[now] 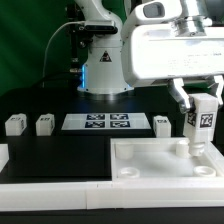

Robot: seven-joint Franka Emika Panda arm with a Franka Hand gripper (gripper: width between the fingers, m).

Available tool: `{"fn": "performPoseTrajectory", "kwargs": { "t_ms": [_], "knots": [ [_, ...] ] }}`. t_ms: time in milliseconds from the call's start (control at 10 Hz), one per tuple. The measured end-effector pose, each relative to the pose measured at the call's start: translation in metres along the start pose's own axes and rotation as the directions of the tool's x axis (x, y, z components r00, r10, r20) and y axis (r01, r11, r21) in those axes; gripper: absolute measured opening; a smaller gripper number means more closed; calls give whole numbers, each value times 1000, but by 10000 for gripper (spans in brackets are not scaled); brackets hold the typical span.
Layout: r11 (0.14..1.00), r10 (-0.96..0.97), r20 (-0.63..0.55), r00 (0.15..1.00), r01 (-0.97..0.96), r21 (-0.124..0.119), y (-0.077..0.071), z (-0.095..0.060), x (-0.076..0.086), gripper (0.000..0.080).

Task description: Assemble one leg

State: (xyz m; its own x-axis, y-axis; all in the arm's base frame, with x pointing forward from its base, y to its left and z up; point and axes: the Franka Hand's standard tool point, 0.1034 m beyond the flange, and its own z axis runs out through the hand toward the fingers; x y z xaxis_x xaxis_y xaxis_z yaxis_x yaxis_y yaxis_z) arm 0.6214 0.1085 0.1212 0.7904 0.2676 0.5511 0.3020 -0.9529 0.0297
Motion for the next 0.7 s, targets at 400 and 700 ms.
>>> {"fn": "performPoseTrajectory", "kwargs": {
  "t_ms": [400, 700],
  "knots": [
    [1000, 1, 10, 1000, -1, 10, -8, 9, -7, 294],
    [1000, -3, 23, 1000, 3, 18, -14, 16, -14, 294]
  ]
}}
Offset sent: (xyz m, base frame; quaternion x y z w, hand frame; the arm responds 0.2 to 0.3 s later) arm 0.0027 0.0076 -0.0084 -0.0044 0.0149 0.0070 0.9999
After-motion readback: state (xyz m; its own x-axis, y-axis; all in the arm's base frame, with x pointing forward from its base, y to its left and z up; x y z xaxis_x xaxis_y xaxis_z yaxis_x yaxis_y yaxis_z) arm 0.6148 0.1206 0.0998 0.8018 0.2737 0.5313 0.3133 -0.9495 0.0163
